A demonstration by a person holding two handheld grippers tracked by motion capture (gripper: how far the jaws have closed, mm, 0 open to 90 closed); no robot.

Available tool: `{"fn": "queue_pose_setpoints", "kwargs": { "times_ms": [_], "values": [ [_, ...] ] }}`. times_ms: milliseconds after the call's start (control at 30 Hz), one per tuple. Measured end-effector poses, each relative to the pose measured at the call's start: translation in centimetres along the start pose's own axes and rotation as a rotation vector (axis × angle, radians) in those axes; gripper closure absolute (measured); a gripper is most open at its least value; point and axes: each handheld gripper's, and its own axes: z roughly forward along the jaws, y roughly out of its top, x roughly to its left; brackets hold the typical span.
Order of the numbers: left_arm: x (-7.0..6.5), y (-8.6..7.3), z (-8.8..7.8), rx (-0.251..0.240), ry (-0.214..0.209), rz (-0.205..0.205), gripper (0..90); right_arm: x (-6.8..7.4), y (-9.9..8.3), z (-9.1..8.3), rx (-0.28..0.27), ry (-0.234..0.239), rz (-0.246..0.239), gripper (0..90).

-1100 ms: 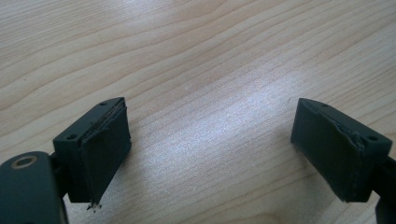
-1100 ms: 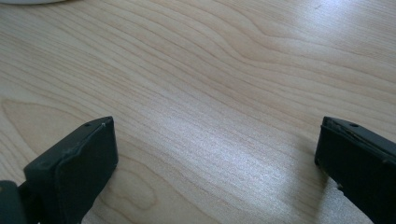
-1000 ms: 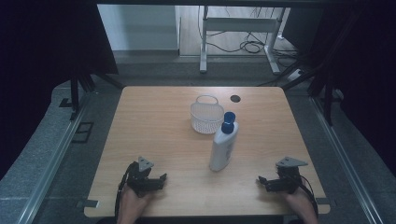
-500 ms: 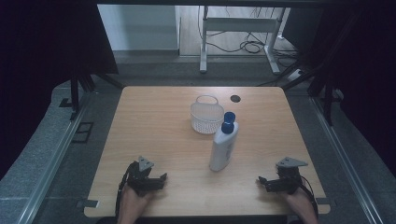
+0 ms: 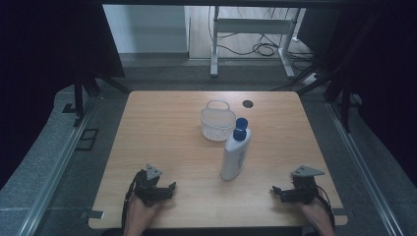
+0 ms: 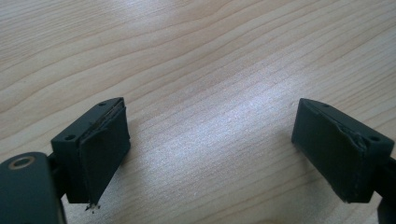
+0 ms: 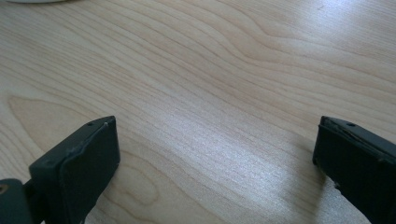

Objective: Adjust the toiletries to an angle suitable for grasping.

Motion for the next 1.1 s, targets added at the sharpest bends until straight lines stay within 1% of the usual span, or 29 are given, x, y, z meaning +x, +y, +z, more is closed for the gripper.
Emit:
{"fn": "queue_pose_setpoints", "kwargs": {
  "times_ms": [133,167,267,433,633,700,733,833,900,967,1000,1033,1100],
  "values": [
    [0.0,0.0,0.0,0.0,0.0,0.0,10.9,-0.1,0.1,-0.2,0.004,-0.003,0.001,5.6],
    [0.0,0.0,0.0,0.0,0.0,0.0,10.9,-0.1,0.2,-0.3,0.004,-0.009,-0.007,7.3],
    [0.0,0.0,0.0,0.0,0.0,0.0,10.9,-0.1,0.3,-0.4,0.0,-0.01,-0.012,8.2],
    [0.0,0.0,0.0,0.0,0.0,0.0,10.9,0.0,0.8,-0.7,-0.026,-0.001,-0.015,10.9],
    [0.0,0.0,0.0,0.0,0.0,-0.002,10.9,0.3,1.4,-0.9,-0.032,0.025,-0.019,12.8],
    [0.0,0.0,0.0,0.0,0.001,-0.004,10.9,0.3,1.7,-1.0,-0.034,0.048,-0.02,13.3],
    [0.0,0.1,0.1,-0.001,0.001,-0.004,10.9,0.3,1.7,-1.0,-0.034,0.048,-0.02,13.3],
    [0.0,0.1,0.1,-0.001,0.001,-0.003,10.9,0.4,2.2,-1.0,-0.036,0.073,-0.02,14.3],
    [0.0,0.1,0.1,-0.001,0.001,-0.003,10.9,0.5,2.3,-1.0,-0.035,0.079,-0.019,15.0],
    [0.0,0.1,0.1,-0.001,0.001,-0.003,10.9,0.6,2.6,-1.0,-0.037,0.093,-0.022,17.3],
    [0.0,0.1,0.1,0.0,0.001,-0.003,10.9,0.7,2.9,-0.9,-0.038,0.105,-0.011,20.4],
    [0.0,0.1,0.1,-0.001,0.002,-0.005,10.9,0.7,2.9,-0.9,-0.038,0.105,-0.011,20.4],
    [0.0,0.1,0.1,-0.001,0.002,-0.005,11.0,1.0,3.2,-0.8,-0.037,0.112,-0.006,23.8]
  ]
}}
